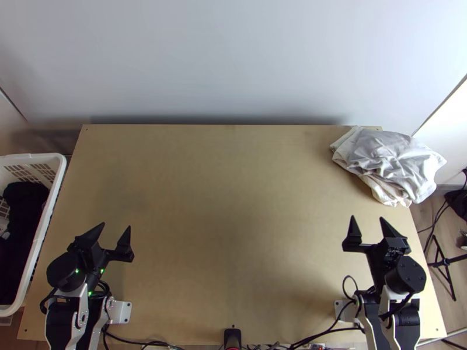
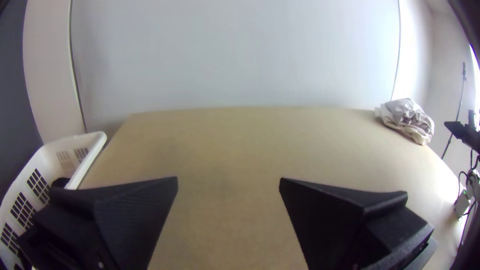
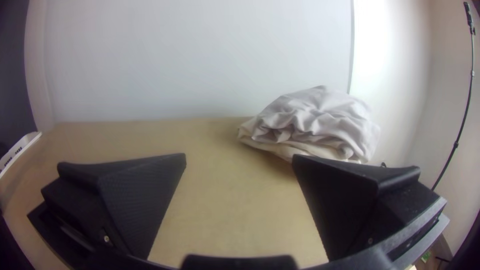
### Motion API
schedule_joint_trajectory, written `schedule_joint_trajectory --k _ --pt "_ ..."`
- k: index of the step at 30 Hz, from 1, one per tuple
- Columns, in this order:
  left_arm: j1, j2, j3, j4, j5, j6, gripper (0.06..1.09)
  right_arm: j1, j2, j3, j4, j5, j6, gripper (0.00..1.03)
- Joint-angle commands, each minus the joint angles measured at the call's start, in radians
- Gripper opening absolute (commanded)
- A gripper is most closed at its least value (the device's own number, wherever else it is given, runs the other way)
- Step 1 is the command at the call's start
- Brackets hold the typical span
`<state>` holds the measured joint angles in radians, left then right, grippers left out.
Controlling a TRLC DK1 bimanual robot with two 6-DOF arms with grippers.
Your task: Fold the t-shirt
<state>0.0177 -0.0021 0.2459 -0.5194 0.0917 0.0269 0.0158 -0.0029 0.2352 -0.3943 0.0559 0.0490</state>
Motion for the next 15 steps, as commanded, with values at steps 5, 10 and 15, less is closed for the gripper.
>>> schedule_joint_trajectory --k 5,10,15 --pt "-0.015 -0.001 0.012 -0.044 -0.017 0.050 1.04 0.046 -0.002 0.007 -0.028 0.001 -0.110 0.99" --pt "-0.028 -0.003 0.012 -0.042 -0.115 0.016 1.04 0.016 -0.002 0.009 -0.037 0.001 -0.227 0.99" --pt "-0.113 -0.001 0.001 0.121 -0.141 0.134 1.04 0.019 -0.003 0.050 0.021 -0.001 -0.222 0.99"
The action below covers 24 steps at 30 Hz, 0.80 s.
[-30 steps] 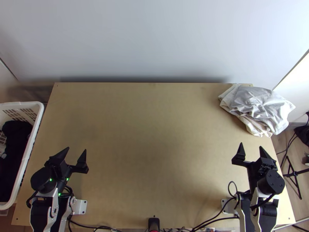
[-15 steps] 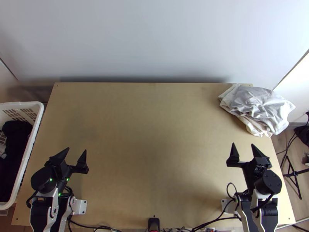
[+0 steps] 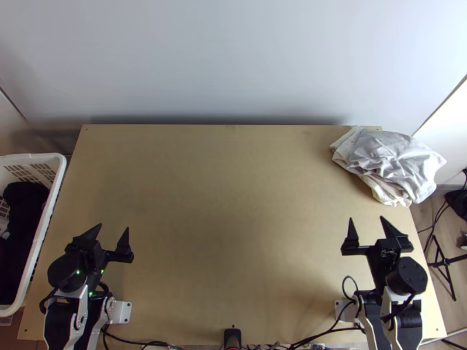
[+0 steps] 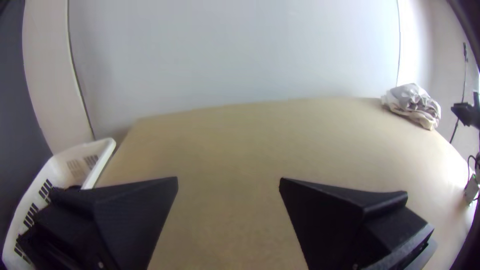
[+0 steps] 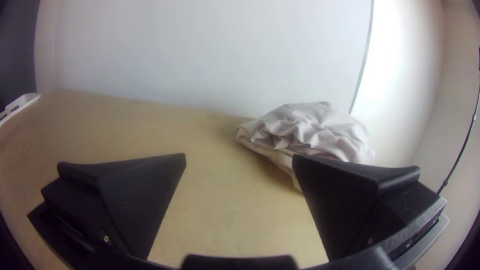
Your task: Fold the t-shirt
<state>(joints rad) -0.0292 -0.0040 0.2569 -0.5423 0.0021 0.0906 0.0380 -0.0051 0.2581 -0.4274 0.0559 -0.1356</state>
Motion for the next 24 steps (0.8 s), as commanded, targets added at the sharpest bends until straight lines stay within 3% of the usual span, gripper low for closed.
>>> schedule_joint_trajectory --k 1,4,8,10,13,17,21,24 --pt "-0.058 0.001 -0.018 0.200 -0.076 0.067 1.04 0.003 -0.001 0.029 0.104 0.001 -0.027 0.99" --pt "-0.038 0.001 -0.044 0.426 -0.152 0.023 1.04 0.002 0.005 0.029 0.253 0.085 0.021 0.99" --pt "-0.040 0.039 0.013 0.476 -0.166 0.012 1.04 -0.009 0.109 0.086 0.250 0.101 0.044 0.99" --pt "-0.020 0.148 0.077 0.489 -0.225 0.020 1.04 -0.029 0.206 0.153 0.251 0.105 0.076 0.99" --pt "0.086 0.374 0.229 0.427 -0.237 0.018 1.04 -0.055 0.370 0.285 0.236 0.114 0.128 0.99" --pt "0.219 0.516 0.352 0.398 -0.225 -0.084 1.04 -0.035 0.576 0.492 0.065 0.165 0.208 0.99" --pt "0.275 0.644 0.424 0.363 -0.226 -0.172 1.04 0.057 0.754 0.693 -0.160 0.165 0.208 0.99" --pt "0.431 0.780 0.501 0.251 -0.212 -0.328 1.04 0.089 0.809 0.796 -0.231 0.167 0.234 0.99"
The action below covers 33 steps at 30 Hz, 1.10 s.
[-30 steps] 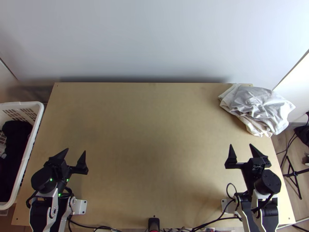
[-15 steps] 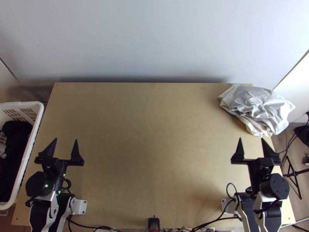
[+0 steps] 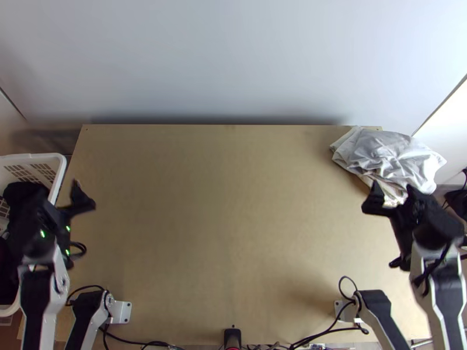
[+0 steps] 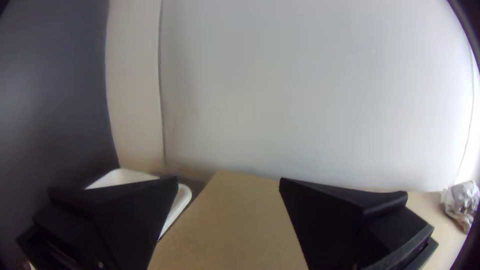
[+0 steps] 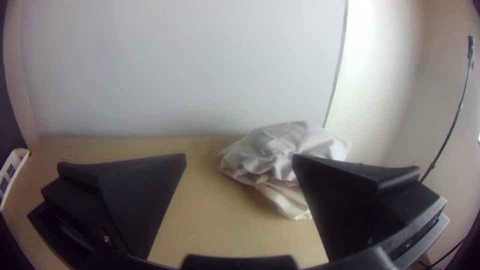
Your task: Fold the t-shirt
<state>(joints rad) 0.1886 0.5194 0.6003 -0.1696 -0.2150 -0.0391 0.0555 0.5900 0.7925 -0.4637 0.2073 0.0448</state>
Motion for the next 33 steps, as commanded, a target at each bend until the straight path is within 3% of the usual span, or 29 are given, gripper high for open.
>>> schedule_joint_trajectory --k 1,3,6,20,33 --pt "0.270 0.306 0.185 -0.168 0.035 -0.243 1.04 0.072 0.215 0.278 -0.196 0.015 0.073 0.99" --pt "0.351 0.384 0.236 -0.215 0.094 -0.275 1.04 0.069 0.228 0.315 -0.211 0.024 0.099 0.99" --pt "0.414 0.433 0.248 -0.165 0.100 -0.289 1.00 0.061 0.243 0.343 -0.237 0.046 0.102 0.99" --pt "0.781 1.022 0.480 -0.186 0.114 -0.045 1.03 0.061 0.251 0.364 -0.363 0.044 0.092 0.98" --pt "0.956 1.515 0.768 -0.269 0.100 -0.030 1.03 0.058 0.303 0.387 -0.400 0.044 0.093 0.98"
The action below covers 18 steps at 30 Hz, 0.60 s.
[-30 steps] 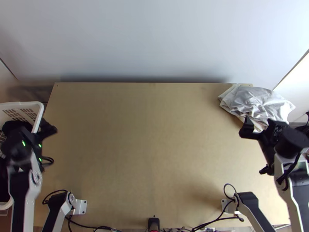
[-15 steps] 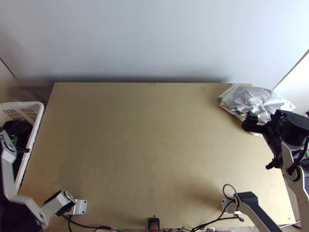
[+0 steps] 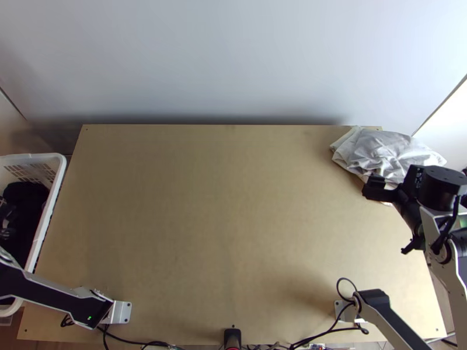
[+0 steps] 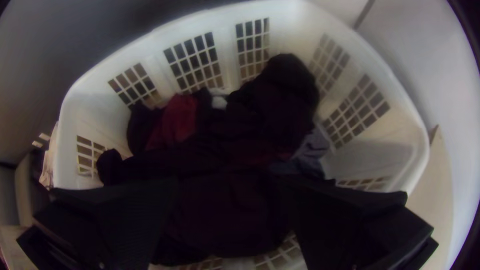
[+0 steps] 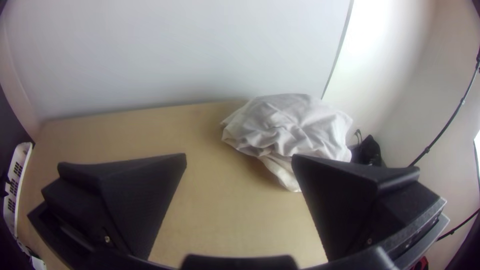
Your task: Fold the t-shirt
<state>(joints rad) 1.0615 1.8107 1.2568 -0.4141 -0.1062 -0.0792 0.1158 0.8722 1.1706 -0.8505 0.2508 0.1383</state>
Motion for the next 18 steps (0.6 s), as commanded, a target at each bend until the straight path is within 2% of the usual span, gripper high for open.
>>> schedule_joint_trajectory --k 1,15,18 --pt "0.089 0.248 0.121 -0.026 -0.010 0.010 1.03 -0.004 0.024 0.009 -0.018 -0.001 0.000 0.98" --pt "0.100 0.452 0.211 -0.022 -0.052 -0.019 1.03 -0.036 0.053 -0.003 -0.024 -0.001 0.000 0.98" --pt "0.098 0.476 0.231 -0.029 -0.052 -0.028 0.98 -0.044 0.056 -0.006 -0.024 -0.001 0.000 0.98"
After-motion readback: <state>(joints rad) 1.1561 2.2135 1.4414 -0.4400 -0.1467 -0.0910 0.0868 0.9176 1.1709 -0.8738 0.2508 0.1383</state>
